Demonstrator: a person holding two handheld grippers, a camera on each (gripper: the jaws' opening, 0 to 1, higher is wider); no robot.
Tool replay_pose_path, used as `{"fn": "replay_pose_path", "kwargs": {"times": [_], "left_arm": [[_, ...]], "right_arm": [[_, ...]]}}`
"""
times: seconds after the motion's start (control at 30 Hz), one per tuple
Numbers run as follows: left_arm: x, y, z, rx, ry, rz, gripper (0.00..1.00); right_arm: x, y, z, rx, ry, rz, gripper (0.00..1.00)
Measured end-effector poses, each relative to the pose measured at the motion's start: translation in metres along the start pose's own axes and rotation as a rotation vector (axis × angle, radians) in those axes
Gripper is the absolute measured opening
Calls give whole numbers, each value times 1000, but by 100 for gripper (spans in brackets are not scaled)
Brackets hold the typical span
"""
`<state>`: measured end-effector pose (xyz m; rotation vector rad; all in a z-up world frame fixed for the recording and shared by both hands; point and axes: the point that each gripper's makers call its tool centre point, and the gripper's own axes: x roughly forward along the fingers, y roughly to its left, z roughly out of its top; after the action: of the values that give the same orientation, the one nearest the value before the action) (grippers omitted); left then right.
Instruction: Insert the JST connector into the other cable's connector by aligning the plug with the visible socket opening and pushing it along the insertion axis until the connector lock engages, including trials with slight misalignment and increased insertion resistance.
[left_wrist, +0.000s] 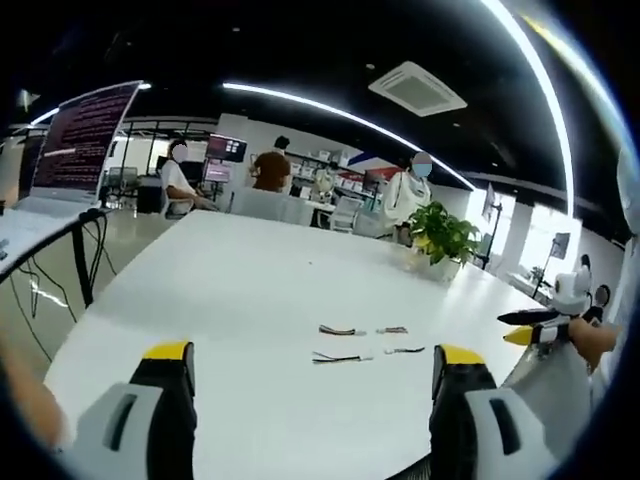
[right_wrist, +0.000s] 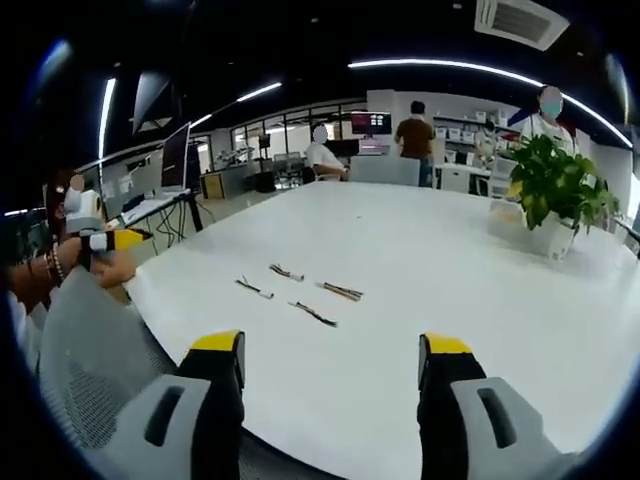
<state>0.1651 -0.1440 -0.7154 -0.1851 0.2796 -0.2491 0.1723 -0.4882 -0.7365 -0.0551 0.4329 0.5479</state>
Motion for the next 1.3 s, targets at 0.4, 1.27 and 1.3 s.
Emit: {"fn": "replay_pose_path", "kwargs": {"times": [0.4, 1.27, 1.3], "left_arm": [[30, -11, 22, 80, -3, -84, 98], [77, -29, 32, 224, -20, -317, 99], [78, -29, 34, 237, -28, -319, 99]], "right_arm": [[14, -3, 12, -55, -2, 16, 64], [60, -15, 35, -174, -9, 62, 62], [61, -16, 36, -173, -8, 63, 63]]}}
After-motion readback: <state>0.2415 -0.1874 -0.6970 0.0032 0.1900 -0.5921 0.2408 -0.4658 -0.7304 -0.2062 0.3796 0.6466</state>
